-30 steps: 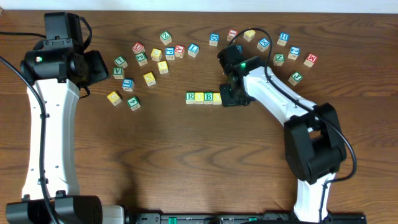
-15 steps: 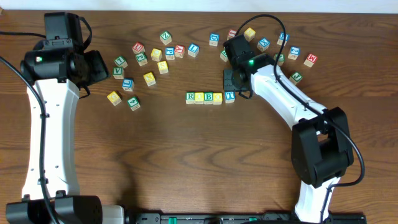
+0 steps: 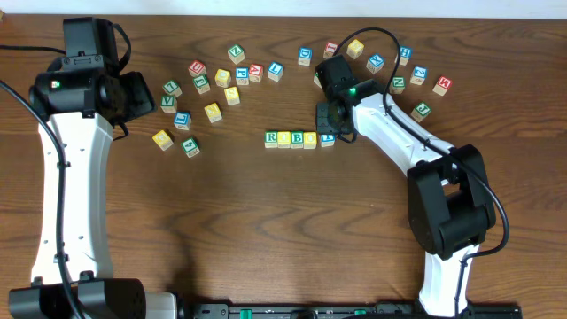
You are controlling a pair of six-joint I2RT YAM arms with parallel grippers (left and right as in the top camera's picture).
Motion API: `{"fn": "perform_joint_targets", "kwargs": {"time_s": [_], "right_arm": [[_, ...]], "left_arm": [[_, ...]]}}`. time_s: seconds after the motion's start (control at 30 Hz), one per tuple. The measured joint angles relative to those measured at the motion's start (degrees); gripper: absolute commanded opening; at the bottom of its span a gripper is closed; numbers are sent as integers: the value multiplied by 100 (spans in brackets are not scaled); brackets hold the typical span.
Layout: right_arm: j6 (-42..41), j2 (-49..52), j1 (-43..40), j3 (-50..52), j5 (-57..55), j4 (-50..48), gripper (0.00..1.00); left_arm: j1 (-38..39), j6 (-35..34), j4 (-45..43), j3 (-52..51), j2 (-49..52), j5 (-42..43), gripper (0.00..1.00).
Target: Spell out ROBOT
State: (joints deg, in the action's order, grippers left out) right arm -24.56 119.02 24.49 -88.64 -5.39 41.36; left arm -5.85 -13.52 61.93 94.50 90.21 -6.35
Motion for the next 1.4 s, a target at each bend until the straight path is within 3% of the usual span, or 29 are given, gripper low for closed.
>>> {"fn": "perform_joint_targets", "kwargs": {"time_s": [1.4], "right_arm": [[-35, 63, -37, 0, 278, 203, 1]], "left_arm": [[0, 0, 0, 0, 0, 0, 69]]}}
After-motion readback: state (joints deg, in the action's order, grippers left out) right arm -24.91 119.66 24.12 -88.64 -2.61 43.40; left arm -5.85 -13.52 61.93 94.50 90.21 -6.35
